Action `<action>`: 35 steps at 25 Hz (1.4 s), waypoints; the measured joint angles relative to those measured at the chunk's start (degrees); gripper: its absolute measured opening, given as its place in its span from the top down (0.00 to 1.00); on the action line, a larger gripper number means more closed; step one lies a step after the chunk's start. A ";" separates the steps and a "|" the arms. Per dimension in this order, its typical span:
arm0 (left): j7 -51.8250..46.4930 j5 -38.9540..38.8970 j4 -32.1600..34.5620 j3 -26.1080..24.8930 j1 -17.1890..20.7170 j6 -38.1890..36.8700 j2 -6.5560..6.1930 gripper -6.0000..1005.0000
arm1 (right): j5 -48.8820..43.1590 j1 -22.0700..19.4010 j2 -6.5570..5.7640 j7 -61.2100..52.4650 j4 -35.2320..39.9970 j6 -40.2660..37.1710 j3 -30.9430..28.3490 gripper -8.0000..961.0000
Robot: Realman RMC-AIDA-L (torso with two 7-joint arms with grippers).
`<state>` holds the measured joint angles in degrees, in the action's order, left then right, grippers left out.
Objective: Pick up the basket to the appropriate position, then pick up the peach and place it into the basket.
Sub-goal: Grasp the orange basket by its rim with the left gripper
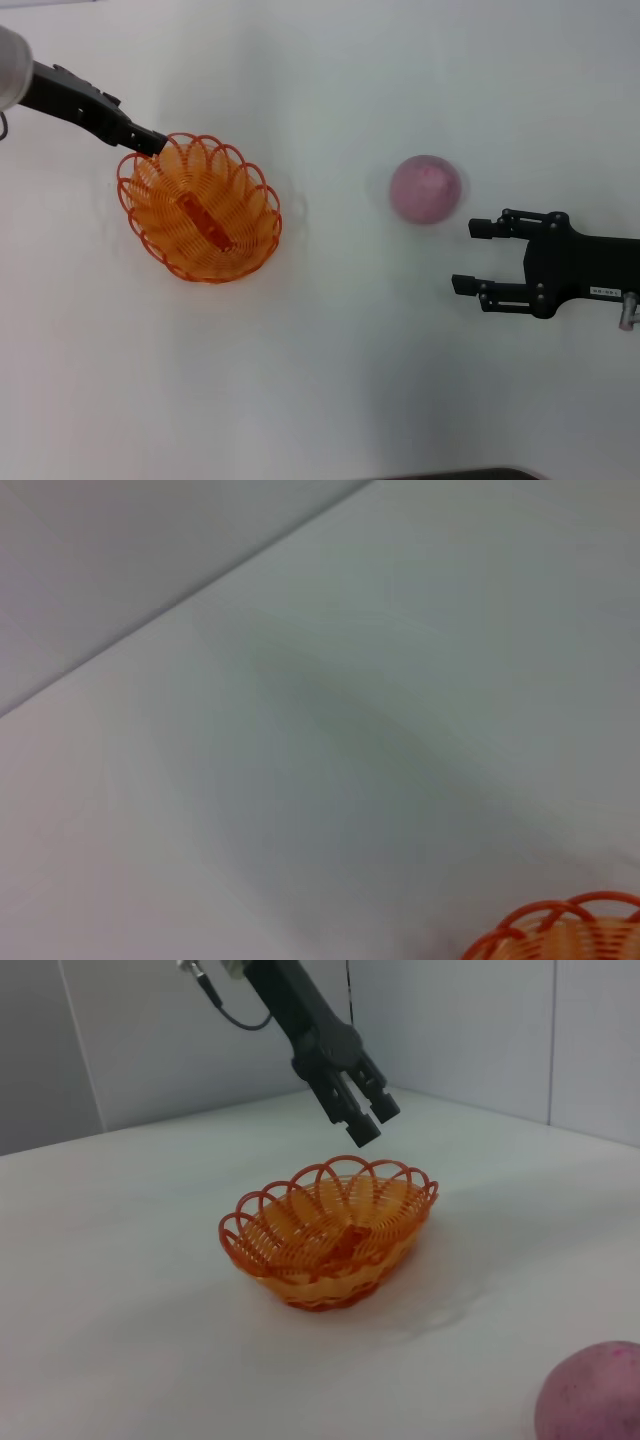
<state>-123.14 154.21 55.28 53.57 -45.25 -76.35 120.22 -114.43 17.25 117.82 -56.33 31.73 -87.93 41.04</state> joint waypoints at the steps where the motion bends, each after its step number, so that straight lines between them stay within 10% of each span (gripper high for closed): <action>1: -0.24 1.39 -0.43 0.47 -0.84 0.19 0.25 0.16 | 0.00 -0.02 -0.02 0.00 0.00 -0.12 0.00 0.19; 35: -1.22 9.45 -9.99 4.15 -5.90 4.39 2.04 0.18 | 0.00 0.36 -0.06 0.00 0.00 -0.01 -0.08 0.20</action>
<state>-124.36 163.66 45.28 57.73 -51.15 -71.96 122.26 -114.43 17.61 117.77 -56.33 31.73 -87.95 40.96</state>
